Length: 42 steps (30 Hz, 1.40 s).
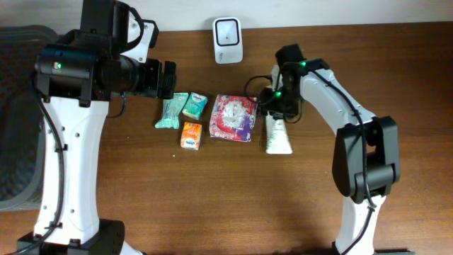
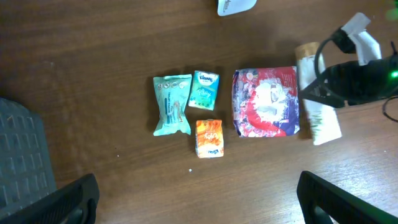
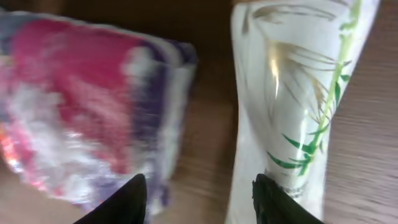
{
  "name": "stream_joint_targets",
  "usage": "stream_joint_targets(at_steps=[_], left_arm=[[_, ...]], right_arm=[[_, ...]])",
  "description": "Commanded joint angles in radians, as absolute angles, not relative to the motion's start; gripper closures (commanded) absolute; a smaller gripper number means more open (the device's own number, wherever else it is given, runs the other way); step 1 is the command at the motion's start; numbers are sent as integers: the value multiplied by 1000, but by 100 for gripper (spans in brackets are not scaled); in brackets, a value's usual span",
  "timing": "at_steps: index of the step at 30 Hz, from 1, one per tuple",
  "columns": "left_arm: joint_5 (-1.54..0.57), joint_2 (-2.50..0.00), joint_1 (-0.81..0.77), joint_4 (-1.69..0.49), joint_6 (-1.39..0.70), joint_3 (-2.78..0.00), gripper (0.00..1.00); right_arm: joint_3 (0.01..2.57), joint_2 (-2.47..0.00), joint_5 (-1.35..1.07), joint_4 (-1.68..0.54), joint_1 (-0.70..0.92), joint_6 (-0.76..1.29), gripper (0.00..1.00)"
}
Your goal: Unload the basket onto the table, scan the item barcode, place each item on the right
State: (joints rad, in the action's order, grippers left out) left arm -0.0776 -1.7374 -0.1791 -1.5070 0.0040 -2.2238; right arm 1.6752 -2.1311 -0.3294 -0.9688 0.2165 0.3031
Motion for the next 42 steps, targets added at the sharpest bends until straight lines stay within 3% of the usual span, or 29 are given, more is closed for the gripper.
stream_joint_targets(at_steps=[1, 5, 7, 9, 11, 15, 16, 17, 22, 26, 28, 30, 31, 33, 35, 39, 42], left_arm=[[-81, -1728, -180, -1505, 12, -2231, 1], [-81, -1728, -180, -1505, 12, -2231, 1], [-81, -1728, -180, -1505, 12, -2231, 1], [-81, -1728, -180, -1505, 12, -2231, 1], [-81, -1728, -180, -1505, 12, -2231, 1], [-81, -1728, -180, -1505, 12, -2231, 1], [-81, -1728, -180, -1505, 12, -2231, 1], [-81, -1728, -180, -1505, 12, -2231, 1], [-81, -1728, -180, -1505, 12, -2231, 1], [-81, -1728, -180, -1505, 12, -2231, 1], [-81, -1728, -180, -1505, 12, -2231, 1], [-81, -1728, -180, -1505, 12, -2231, 1], [-81, -1728, -180, -1505, 12, -2231, 1], [-81, -1728, -180, -1505, 12, -2231, 1], [-81, -1728, -180, -1505, 12, -2231, 2], [-81, -1728, -180, -1505, 12, -2231, 1], [-81, -1728, -180, -1505, 12, -2231, 1]], right_arm=[[1666, -2140, -108, -1003, 201, 311, 50], [1666, -2140, 129, -1060, 172, 428, 44], [1666, -2140, 11, -1057, 126, 384, 39], [1666, -2140, -282, -1023, 121, 182, 35], [1665, -2141, -280, -968, 131, 179, 35], [1664, -2155, -277, -936, 131, 195, 64], [1662, -2169, -277, -901, 131, 199, 84], [1661, -2181, -276, -877, 131, 199, 95], [1663, -2215, 35, -768, 127, 298, 96], [1694, -2212, 65, -776, 116, 356, 96], [1766, -2193, 65, -904, 116, 353, 92], [1848, -2172, -2, -1046, 118, 307, 82], [1871, -2171, -167, -1091, 118, 201, 56], [1849, -2174, -261, -1089, 123, 188, 44], [1834, -2202, -323, -1087, 144, 187, 21], [1752, -2236, -710, -986, 165, 103, 21], [1684, -2236, -726, -917, 178, 113, 21]])
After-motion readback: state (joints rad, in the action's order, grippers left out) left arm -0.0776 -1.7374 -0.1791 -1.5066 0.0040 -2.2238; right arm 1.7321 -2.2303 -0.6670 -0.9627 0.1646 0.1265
